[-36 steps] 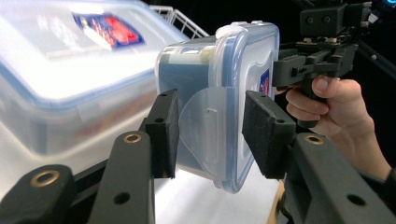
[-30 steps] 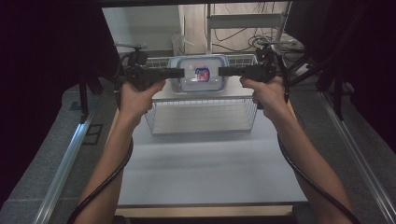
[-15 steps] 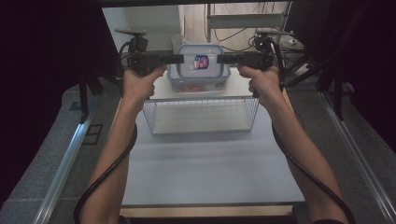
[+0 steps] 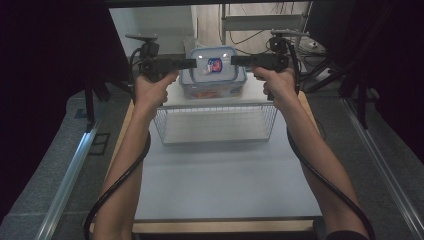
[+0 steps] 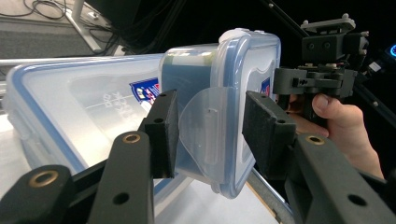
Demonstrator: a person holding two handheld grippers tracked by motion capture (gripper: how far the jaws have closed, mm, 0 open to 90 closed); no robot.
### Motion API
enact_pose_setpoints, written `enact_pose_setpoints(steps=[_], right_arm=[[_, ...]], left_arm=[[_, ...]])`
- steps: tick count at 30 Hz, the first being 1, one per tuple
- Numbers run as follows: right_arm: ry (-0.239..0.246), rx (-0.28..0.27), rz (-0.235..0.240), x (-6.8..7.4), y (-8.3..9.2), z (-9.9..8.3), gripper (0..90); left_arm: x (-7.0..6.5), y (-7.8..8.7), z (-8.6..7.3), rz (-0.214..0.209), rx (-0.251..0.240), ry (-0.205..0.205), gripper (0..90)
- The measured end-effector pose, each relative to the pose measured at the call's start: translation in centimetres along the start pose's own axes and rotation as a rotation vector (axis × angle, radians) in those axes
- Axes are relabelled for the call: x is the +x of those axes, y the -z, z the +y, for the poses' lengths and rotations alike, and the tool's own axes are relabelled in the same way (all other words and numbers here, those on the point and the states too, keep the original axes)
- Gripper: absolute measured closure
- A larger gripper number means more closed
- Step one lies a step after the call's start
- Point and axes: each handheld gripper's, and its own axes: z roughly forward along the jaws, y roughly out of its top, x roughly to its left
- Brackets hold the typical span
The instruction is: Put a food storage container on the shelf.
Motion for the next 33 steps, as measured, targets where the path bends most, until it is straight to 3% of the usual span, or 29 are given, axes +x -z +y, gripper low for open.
enact_pose_setpoints(steps=[8,9,10,11,12,13,14,15,22,29,33], right_arm=[[-0.031,0.002,0.005,-0.6,-0.4,0.1,56.5],[-0.026,-0.001,-0.009,-0.6,-0.4,0.2,55.8],[-0.026,-0.001,-0.009,-0.6,-0.4,0.2,55.8],[0.010,0.014,-0.048,-0.4,-0.5,0.3,57.6],[0.010,0.014,-0.048,-0.4,-0.5,0.3,57.6],[0.025,0.021,-0.078,-0.2,-0.7,0.3,55.4],[0.025,0.021,-0.078,-0.2,-0.7,0.3,55.4],[0.038,0.025,-0.113,-0.1,-0.9,0.3,53.7],[0.030,0.006,-0.095,-0.5,-0.8,0.3,55.4],[0.057,0.006,-0.106,-0.3,-0.8,0.2,52.6],[0.092,-0.002,-0.113,0.0,-0.6,0.1,52.0]], left_arm=[[0.1,-0.2,0.1,0.017,-0.009,-0.005,56.2],[-0.2,-0.2,0.1,0.046,-0.012,-0.024,55.8],[-0.2,-0.2,0.1,0.046,-0.012,-0.024,55.3],[-0.6,-0.4,0.1,0.116,-0.002,-0.065,56.2],[-0.6,-0.4,0.1,0.116,-0.002,-0.065,57.4],[-0.8,-0.7,0.1,0.155,0.007,-0.081,54.8],[-0.8,-0.7,0.1,0.155,0.007,-0.081,57.2],[-0.7,-0.7,0.1,0.155,0.002,-0.079,56.4],[-0.3,-0.8,0.0,0.140,-0.014,-0.062,57.3],[-0.9,-0.6,-0.2,0.154,-0.038,-0.105,52.9],[-1.4,-0.1,-0.8,0.172,-0.050,-0.142,58.3]])
